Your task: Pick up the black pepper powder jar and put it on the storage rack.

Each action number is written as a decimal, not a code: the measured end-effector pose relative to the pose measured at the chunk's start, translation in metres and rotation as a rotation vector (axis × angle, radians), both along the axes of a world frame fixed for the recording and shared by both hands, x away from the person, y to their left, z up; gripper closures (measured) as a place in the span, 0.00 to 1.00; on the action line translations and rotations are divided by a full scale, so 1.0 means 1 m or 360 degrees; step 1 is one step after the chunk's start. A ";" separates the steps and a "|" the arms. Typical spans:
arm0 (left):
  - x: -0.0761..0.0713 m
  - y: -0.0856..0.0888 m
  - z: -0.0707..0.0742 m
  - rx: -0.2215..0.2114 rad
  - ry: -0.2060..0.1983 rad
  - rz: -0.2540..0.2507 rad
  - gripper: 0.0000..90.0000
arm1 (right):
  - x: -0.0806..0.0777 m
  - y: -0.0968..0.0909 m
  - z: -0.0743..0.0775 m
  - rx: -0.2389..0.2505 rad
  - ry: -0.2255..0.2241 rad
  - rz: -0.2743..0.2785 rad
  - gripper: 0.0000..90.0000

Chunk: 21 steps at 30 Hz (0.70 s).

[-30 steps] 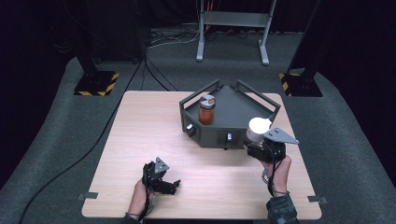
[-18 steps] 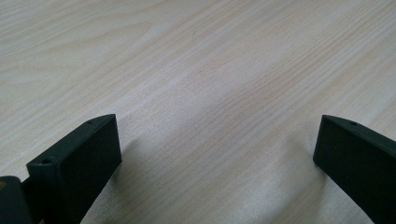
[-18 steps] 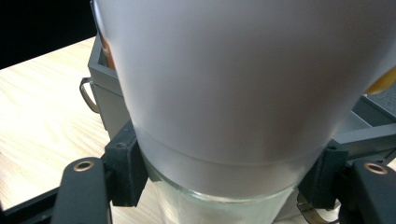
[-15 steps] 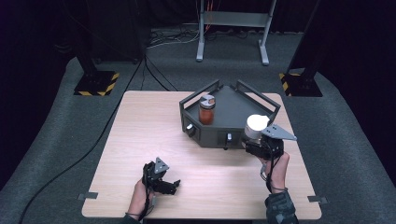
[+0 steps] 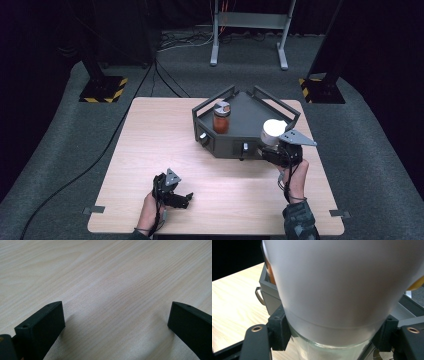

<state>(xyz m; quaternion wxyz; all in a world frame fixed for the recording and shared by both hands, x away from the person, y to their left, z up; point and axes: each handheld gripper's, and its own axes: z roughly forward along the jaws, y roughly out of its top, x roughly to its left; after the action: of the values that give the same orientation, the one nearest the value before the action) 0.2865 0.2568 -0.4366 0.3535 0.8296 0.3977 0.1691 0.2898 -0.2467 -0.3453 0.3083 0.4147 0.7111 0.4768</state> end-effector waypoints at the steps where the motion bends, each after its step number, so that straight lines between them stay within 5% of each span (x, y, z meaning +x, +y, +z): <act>1: 0.000 0.000 0.000 0.0000 0.0000 0.0000 0.01 | 0.000 0.000 0.000 0.0001 -0.0001 0.0001 0.33; 21: 0.000 0.000 0.000 -0.0001 -0.0001 -0.0002 0.01 | 0.007 0.004 0.010 -0.0008 -0.0033 0.0030 0.33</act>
<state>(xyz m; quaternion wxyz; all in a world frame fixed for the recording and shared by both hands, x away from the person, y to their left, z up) 0.2864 0.2570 -0.4367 0.3541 0.8297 0.3970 0.1689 0.2964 -0.2428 -0.3353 0.3122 0.4023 0.7128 0.4823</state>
